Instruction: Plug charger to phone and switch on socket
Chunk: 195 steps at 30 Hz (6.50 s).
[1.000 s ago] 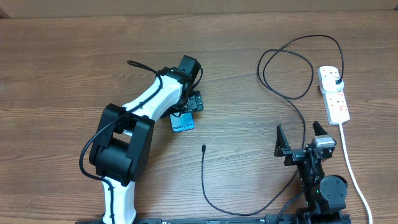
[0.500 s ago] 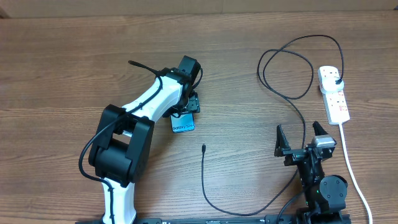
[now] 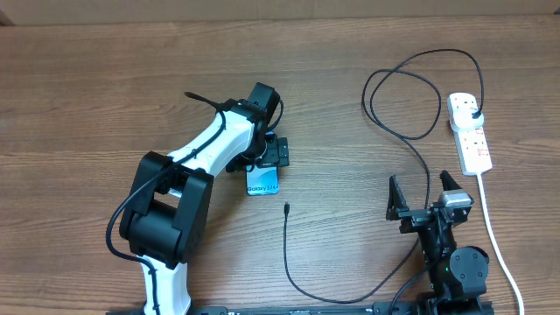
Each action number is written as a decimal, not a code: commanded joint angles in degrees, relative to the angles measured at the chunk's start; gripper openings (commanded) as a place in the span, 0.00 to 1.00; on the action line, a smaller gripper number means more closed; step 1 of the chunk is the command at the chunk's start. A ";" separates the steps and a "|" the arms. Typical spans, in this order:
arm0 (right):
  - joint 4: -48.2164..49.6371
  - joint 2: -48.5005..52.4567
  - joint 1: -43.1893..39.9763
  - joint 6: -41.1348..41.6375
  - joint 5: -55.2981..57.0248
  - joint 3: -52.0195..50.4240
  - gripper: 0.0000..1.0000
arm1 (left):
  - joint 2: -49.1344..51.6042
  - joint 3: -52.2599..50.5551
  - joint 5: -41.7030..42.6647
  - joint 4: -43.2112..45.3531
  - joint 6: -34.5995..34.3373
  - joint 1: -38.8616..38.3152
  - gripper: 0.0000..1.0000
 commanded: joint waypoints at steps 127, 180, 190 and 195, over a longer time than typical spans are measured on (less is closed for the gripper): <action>0.13 -0.57 0.28 0.22 0.55 -0.61 1.00 | 7.41 -1.44 -10.60 -5.79 -18.40 -2.62 1.00; 0.13 -0.57 0.28 0.22 0.55 -0.61 1.00 | 7.41 -1.60 -6.16 6.05 -15.96 -0.79 1.00; 0.13 -0.57 0.28 0.22 0.55 -0.61 1.00 | 7.41 -1.62 -1.51 6.19 -18.10 -0.59 1.00; 0.13 -0.57 0.28 0.22 0.55 -0.61 1.00 | 7.41 -1.84 1.03 5.16 -15.82 -0.92 1.00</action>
